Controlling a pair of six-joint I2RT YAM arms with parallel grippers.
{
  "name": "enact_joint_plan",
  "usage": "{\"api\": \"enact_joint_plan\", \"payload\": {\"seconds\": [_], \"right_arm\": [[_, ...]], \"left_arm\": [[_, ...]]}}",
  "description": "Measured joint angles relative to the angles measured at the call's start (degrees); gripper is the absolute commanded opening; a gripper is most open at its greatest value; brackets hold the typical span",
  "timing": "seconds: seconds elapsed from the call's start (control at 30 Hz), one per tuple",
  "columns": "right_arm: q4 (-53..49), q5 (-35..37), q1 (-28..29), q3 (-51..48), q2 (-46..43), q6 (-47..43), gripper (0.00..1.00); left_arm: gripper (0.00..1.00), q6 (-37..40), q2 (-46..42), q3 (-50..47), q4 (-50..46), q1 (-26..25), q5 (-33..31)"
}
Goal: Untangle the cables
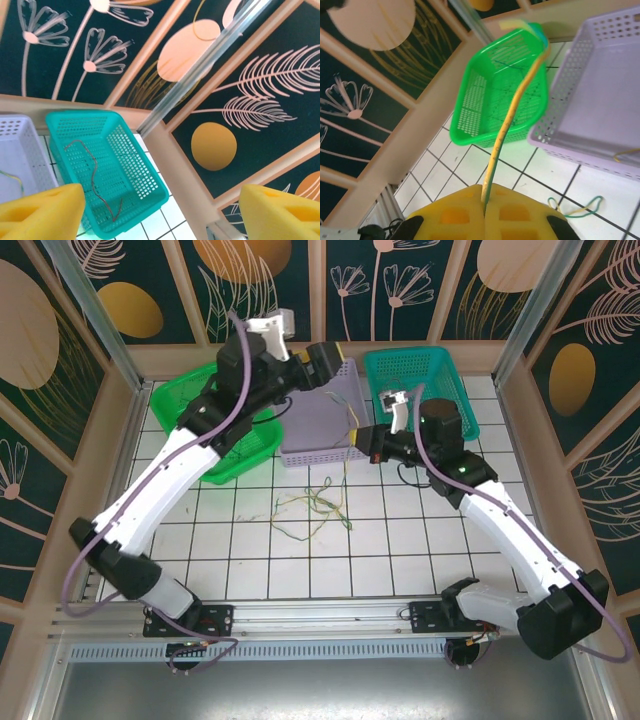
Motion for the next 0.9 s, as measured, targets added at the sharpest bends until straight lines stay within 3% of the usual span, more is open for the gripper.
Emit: {"api": "enact_joint_plan", "payload": {"seconds": [0.2, 0.37, 0.7, 0.8, 0.9], "right_arm": [[-3.7, 3.1, -2.5, 4.8, 1.7, 0.4, 0.0], [-3.7, 6.5, -4.2, 11.1, 7.5, 0.3, 0.0], [-6.1, 7.6, -6.2, 25.4, 20.8, 0.3, 0.0], [-6.9, 7.1, -6.3, 27.6, 22.3, 0.7, 0.0], [-7.2, 6.5, -6.3, 28.0, 22.4, 1.2, 0.0]], "left_arm": [[0.52, -1.3, -7.1, -8.9, 1.7, 0.0, 0.7], [0.56, -2.4, -7.1, -18.3, 3.2, -0.4, 3.3], [0.66, 7.9, 1.1, -19.0, 3.7, -3.0, 6.7], [0.65, 11.2, 3.3, -18.3, 3.6, -3.0, 6.8], [0.57, 13.6, 6.1, -16.2, 3.5, -3.0, 7.3]]}}
